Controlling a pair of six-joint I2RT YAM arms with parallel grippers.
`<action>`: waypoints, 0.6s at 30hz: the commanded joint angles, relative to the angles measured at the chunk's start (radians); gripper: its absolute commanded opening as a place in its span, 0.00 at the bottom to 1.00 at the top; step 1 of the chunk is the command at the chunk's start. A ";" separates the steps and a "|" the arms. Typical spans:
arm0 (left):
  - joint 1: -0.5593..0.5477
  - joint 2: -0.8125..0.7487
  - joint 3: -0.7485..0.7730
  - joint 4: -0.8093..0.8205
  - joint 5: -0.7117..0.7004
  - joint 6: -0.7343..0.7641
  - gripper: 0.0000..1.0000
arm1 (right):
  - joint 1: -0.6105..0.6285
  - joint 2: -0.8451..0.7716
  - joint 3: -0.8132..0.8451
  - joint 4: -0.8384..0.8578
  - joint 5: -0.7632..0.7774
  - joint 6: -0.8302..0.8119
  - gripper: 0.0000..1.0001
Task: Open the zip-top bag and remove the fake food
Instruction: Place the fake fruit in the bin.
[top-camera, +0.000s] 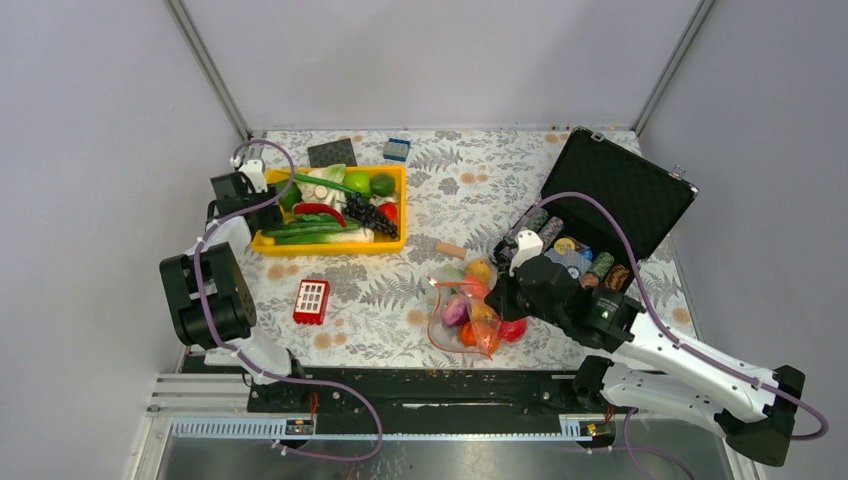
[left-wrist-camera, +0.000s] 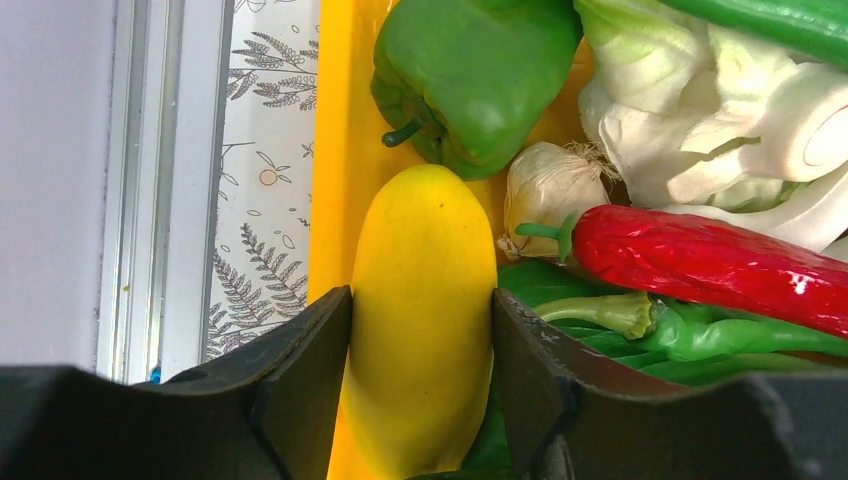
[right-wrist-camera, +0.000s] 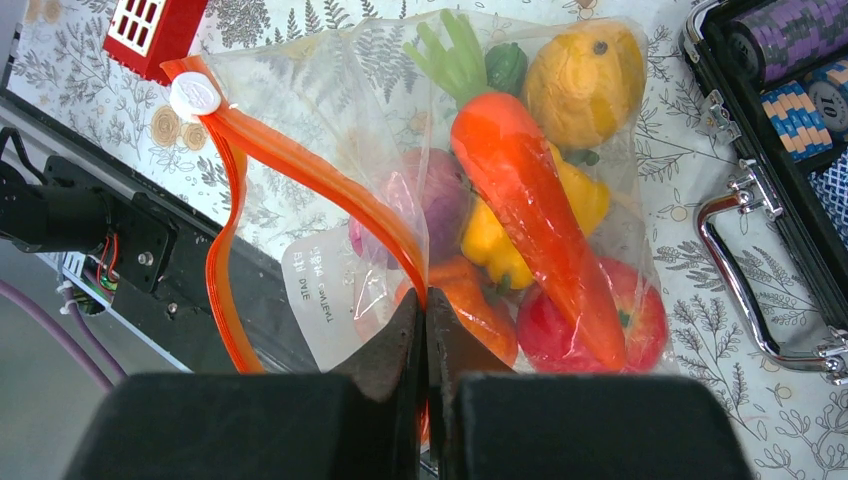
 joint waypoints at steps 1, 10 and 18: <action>0.002 0.002 0.046 -0.015 -0.047 0.010 0.55 | -0.007 -0.017 -0.007 0.019 -0.015 0.016 0.00; 0.002 -0.033 0.080 -0.023 -0.076 -0.014 0.70 | -0.006 0.002 0.007 0.020 -0.020 0.021 0.00; 0.002 -0.134 0.153 -0.042 -0.065 -0.102 0.81 | -0.006 0.033 0.044 0.017 -0.017 -0.001 0.00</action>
